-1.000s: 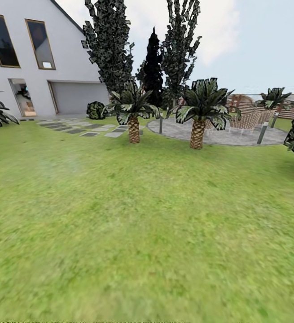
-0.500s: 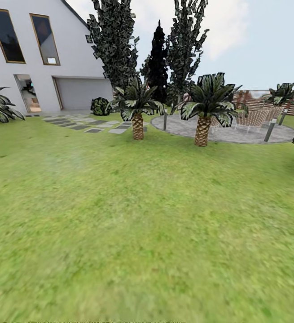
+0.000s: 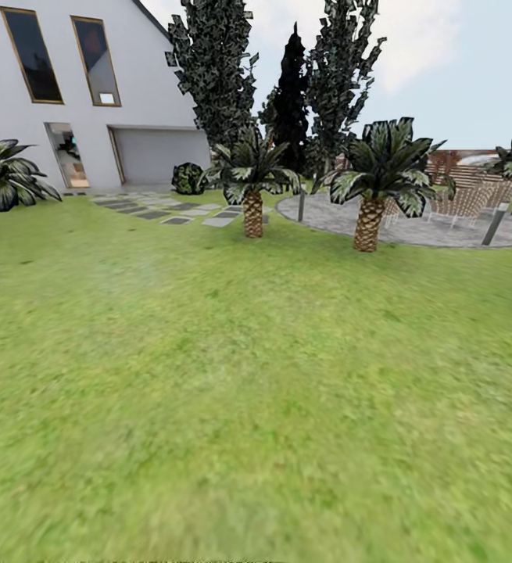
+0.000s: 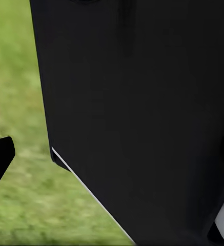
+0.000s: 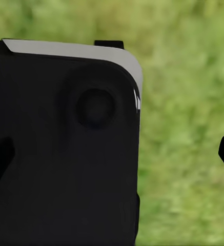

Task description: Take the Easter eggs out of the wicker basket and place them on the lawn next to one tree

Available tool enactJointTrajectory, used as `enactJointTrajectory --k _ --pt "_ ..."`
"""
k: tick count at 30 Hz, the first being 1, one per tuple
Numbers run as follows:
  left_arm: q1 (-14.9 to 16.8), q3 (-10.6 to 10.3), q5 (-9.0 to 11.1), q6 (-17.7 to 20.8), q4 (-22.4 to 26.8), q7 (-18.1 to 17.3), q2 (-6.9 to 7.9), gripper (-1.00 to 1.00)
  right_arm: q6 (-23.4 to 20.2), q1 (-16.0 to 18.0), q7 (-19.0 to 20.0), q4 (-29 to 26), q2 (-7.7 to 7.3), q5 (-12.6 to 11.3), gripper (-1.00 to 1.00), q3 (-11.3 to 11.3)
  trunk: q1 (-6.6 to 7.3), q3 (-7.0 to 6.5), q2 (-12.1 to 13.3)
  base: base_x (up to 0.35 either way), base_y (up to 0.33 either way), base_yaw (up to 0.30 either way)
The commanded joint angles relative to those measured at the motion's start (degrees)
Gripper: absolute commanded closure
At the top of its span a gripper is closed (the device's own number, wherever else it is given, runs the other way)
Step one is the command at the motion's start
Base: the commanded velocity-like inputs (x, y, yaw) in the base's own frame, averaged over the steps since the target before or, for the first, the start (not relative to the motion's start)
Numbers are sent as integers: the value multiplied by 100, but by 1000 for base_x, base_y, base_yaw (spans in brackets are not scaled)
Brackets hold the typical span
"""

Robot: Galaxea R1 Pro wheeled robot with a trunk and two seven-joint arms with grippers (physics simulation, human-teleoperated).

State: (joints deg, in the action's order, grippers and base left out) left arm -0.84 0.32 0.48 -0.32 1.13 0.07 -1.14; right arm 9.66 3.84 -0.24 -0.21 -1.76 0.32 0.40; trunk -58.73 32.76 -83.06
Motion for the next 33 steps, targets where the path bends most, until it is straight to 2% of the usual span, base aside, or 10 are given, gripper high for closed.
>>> enactJointTrajectory --k 1,30,33 --pt "-3 3 5 -3 10 1 -1 -100 19 3 -2 5 0 4 -100 4 0 13 -2 0 0 172" --pt "-3 3 5 -3 10 1 -1 -100 28 3 -2 3 0 4 -100 4 0 246 -2 0 0 180" --pt "-3 3 5 -3 10 1 -1 -100 362 3 -2 25 5 4 -100 -4 0 267 -2 0 0 206"
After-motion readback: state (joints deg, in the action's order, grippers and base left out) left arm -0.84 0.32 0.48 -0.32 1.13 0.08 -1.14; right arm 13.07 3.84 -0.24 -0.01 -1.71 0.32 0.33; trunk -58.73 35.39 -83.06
